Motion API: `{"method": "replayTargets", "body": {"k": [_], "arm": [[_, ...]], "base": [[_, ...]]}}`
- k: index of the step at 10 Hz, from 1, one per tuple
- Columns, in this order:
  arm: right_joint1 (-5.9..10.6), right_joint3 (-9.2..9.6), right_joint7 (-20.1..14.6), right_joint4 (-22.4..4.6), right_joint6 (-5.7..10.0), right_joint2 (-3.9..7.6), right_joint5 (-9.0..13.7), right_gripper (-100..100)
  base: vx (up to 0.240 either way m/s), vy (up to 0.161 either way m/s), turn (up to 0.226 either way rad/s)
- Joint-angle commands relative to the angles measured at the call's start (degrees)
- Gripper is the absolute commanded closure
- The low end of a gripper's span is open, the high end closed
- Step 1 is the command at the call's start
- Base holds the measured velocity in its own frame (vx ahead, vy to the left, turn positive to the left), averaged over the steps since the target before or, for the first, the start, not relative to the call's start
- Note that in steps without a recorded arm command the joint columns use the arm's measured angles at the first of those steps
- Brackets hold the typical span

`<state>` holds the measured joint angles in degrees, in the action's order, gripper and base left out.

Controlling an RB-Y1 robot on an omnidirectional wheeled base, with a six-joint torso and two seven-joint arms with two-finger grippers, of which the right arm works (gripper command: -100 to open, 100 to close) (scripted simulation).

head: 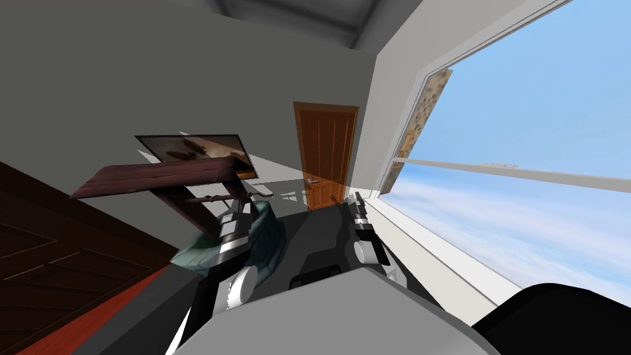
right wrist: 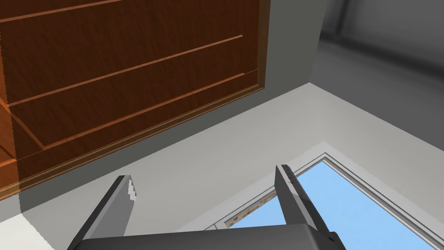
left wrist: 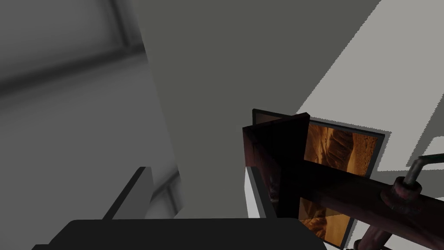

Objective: Pull the door open

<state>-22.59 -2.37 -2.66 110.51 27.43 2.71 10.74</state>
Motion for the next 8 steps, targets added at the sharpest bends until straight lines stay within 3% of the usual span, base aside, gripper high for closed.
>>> {"method": "replayTargets", "body": {"k": [1,8], "arm": [[0.83,-0.51,0.7,-2.13,0.69,0.41,0.57,-100],[5.37,-2.78,4.0,-12.84,3.84,1.55,3.06,-100]], "base": [[0.106,-0.019,0.12],[0.096,-0.015,0.145]]}}
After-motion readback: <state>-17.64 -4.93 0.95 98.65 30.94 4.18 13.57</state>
